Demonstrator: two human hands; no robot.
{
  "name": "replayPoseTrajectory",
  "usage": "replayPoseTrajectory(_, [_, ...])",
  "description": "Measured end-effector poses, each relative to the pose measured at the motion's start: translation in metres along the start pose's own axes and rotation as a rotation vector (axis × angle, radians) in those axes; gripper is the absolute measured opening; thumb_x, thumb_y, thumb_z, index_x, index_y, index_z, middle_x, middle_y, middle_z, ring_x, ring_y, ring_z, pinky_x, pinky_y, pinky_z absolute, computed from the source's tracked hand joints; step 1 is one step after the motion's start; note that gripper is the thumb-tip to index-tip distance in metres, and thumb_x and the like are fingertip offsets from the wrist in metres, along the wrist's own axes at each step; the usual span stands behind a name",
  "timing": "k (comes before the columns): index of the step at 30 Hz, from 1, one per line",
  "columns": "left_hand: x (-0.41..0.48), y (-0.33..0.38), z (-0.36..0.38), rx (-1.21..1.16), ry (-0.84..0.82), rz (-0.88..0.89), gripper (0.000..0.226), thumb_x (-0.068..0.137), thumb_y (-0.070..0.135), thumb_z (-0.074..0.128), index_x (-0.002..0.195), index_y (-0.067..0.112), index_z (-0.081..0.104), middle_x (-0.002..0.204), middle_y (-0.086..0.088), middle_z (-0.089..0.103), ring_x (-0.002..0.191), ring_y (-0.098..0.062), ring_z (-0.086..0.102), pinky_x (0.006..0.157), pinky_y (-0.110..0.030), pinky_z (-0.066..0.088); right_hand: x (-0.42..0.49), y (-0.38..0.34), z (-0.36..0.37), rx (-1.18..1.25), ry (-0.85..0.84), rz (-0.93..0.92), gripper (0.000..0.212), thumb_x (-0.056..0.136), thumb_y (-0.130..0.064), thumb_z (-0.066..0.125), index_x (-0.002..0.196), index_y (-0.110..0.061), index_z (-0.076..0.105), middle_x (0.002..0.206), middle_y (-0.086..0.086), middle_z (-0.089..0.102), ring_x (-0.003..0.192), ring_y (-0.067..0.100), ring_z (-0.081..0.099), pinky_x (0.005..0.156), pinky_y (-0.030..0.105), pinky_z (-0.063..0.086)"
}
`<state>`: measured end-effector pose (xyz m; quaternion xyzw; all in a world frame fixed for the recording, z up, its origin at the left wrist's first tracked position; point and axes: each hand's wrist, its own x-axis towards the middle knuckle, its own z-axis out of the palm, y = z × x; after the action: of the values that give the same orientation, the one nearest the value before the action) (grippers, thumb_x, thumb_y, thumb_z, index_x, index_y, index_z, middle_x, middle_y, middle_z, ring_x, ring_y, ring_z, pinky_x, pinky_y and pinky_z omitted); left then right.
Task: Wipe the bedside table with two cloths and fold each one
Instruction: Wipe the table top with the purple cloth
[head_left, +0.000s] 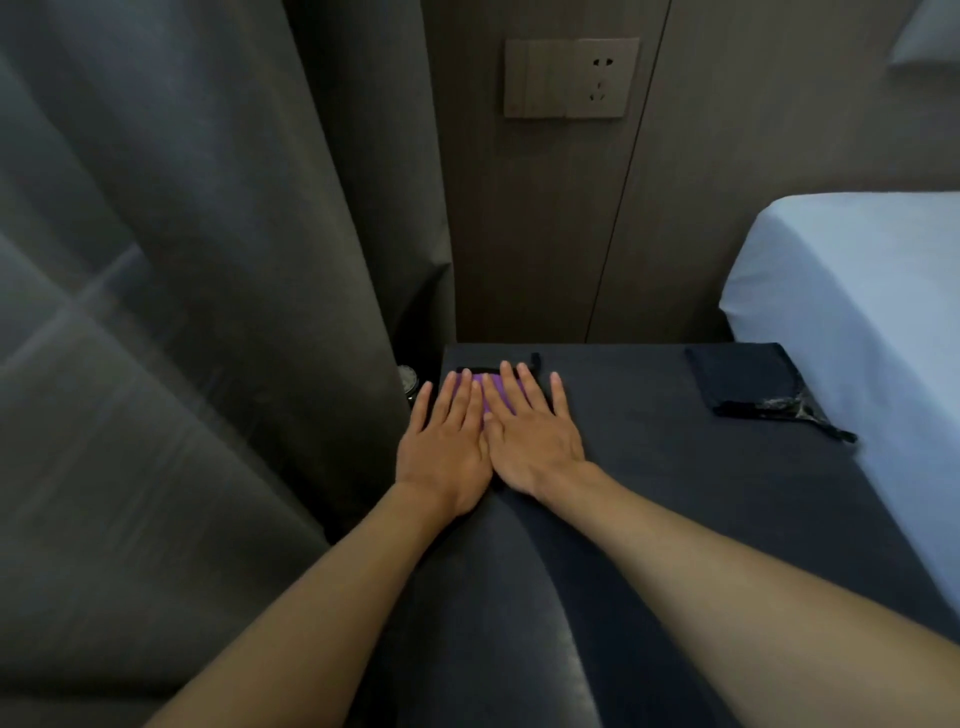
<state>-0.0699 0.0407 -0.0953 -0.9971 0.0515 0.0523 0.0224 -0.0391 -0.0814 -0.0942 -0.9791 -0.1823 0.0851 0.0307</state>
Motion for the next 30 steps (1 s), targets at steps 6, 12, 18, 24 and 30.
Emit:
replayPoseTrajectory(6, [-0.028,0.014,0.004,-0.116,0.021,-0.227,0.062,0.102,0.039,0.004,0.154,0.010,-0.014,0.164,-0.008,-0.018,0.149,-0.020,-0.022,0.119,-0.041,-0.017,0.001,0.001,-0.003,-0.033,-0.001,-0.277,0.054,0.106,-0.041,0.007,0.157,-0.031,-0.006,0.167,-0.002,-0.012,0.151,0.014,-0.018,0.118,0.048,-0.021])
replayPoseTrajectory(12, [-0.063,0.045,0.012,-0.239,0.085,-0.402,0.061,0.101,0.034,-0.002,0.152,0.005,-0.014,0.164,-0.012,-0.017,0.150,-0.022,-0.020,0.119,-0.040,-0.017,-0.024,0.011,0.002,-0.088,0.022,-0.493,0.056,0.103,-0.045,0.005,0.157,-0.034,-0.005,0.167,-0.003,-0.010,0.151,0.014,-0.016,0.118,0.049,-0.019])
replayPoseTrajectory(18, [-0.082,0.077,0.017,-0.239,0.088,-0.440,0.081,0.078,0.037,-0.023,0.150,0.001,-0.017,0.162,-0.016,-0.020,0.150,-0.026,-0.020,0.105,-0.037,-0.029,-0.053,0.028,0.005,-0.125,0.025,-0.520,0.054,0.105,-0.043,0.009,0.157,-0.035,-0.006,0.167,-0.003,-0.011,0.151,0.014,-0.016,0.117,0.047,-0.022])
replayPoseTrajectory(24, [-0.084,0.103,0.012,-0.232,0.088,-0.392,0.082,0.075,0.040,-0.026,0.148,0.003,-0.022,0.162,-0.015,-0.022,0.149,-0.025,-0.023,0.106,-0.037,-0.029,-0.074,0.051,0.004,-0.100,0.014,-0.456,0.062,0.095,-0.047,-0.005,0.156,-0.036,-0.008,0.166,-0.004,-0.012,0.151,0.013,-0.016,0.118,0.048,-0.020])
replayPoseTrajectory(30, [-0.071,0.157,0.018,-0.268,0.190,-0.312,0.069,0.093,0.039,-0.006,0.150,0.001,-0.016,0.162,-0.016,-0.017,0.143,-0.023,-0.034,0.110,-0.039,-0.029,-0.099,0.108,0.003,-0.078,0.006,-0.366,0.058,0.100,-0.045,-0.004,0.157,-0.036,-0.006,0.166,-0.008,-0.014,0.150,0.010,-0.019,0.120,0.049,-0.016])
